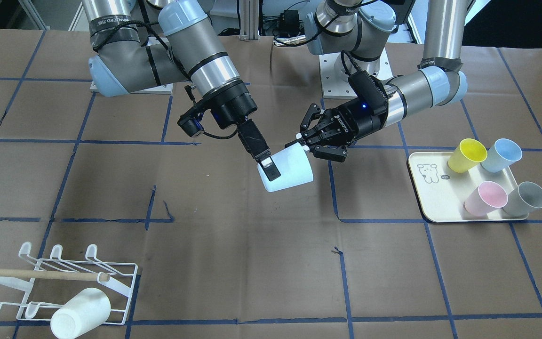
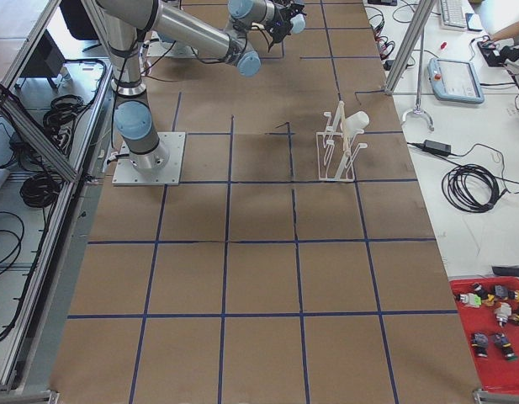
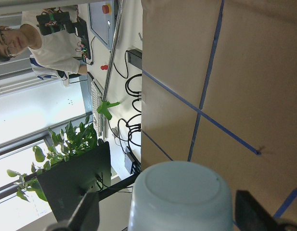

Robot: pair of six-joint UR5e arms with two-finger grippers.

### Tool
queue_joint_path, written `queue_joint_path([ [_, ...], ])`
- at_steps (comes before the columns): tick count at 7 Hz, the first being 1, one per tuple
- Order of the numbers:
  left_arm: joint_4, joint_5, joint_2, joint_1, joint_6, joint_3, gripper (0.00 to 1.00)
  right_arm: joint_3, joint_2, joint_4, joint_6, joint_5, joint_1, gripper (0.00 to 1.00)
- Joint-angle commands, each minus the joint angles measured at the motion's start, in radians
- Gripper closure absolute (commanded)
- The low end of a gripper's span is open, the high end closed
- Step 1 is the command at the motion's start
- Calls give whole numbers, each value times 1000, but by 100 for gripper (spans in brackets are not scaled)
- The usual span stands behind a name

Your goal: Transfer IKEA cup to right arm and place on rack

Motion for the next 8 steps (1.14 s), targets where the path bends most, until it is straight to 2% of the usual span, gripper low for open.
queue_joint_path([
  [1,0,0,0,0,0,0,97,-15,16,1,0,0,2,2],
  [3,0,0,0,0,0,0,97,-13,16,3,-2,0,2,4],
  [4,0,0,0,0,0,0,97,-13,16,3,-2,0,2,11],
  [5,0,0,2,0,0,0,96,-13,16,3,-5,3,2,26],
  [7,0,0,0,0,0,1,96,-13,16,3,-13,20,2,63],
  [8,0,0,0,1,0,2,93,-13,16,4,-14,38,2,77],
])
